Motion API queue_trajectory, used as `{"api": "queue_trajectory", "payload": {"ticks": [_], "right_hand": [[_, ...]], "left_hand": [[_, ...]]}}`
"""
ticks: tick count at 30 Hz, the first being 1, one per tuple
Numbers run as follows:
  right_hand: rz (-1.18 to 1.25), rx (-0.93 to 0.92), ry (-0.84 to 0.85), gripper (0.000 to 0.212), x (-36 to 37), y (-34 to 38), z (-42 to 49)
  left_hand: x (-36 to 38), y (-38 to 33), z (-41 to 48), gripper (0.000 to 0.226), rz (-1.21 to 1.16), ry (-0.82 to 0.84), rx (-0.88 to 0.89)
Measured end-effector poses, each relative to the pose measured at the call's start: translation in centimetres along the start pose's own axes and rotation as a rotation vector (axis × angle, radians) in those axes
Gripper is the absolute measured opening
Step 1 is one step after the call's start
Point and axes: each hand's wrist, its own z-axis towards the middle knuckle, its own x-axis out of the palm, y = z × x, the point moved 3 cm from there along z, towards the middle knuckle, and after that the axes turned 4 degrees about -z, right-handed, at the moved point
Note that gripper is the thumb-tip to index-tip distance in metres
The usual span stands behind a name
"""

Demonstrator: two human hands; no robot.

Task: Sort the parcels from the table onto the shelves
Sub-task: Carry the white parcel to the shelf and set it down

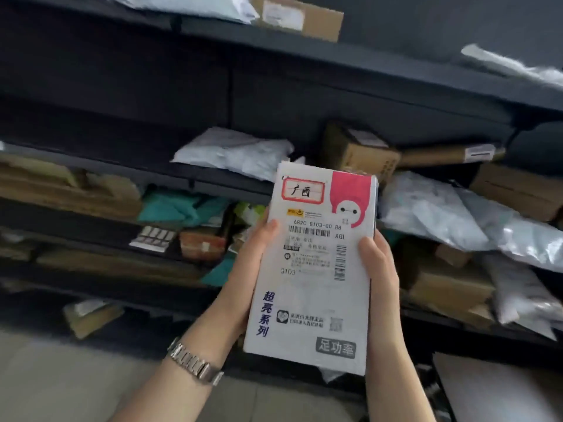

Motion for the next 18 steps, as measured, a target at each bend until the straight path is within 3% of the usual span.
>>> {"api": "queue_trajectory", "payload": {"ticks": [1, 2, 5, 8, 14, 17, 18], "right_hand": [[0.018, 0.012, 0.035, 0.048, 2.9, -1.0, -0.4], [-0.038, 0.017, 0.067, 0.051, 6.5, -2.3, -0.6], [-0.052, 0.04, 0.149, 0.052, 17.3, -6.6, -0.3], [-0.026, 0.096, 0.244, 0.05, 27.6, -10.9, -0.6], [-0.051, 0.179, 0.599, 0.042, 44.8, -16.0, 0.9], [-0.126, 0.164, 0.68, 0.045, 51.7, -17.5, 0.9], [-0.151, 0.167, 0.634, 0.046, 53.8, -18.4, 0.4]], "left_hand": [[-2.5, -1.9, -1.0, 0.05, -0.055, 0.012, 0.035], [-5.7, -4.8, -1.8, 0.049, -0.149, -0.1, 0.129], [-12.7, -11.7, -6.0, 0.049, -0.001, -0.117, 0.131], [-19.7, -17.3, -10.4, 0.063, 0.125, -0.373, 0.171], [-32.1, -27.0, -18.9, 0.077, 0.107, -0.464, 0.357], [-36.3, -31.0, -21.4, 0.073, 0.09, -0.504, 0.424], [-37.4, -32.1, -21.9, 0.073, 0.089, -0.524, 0.442]]}}
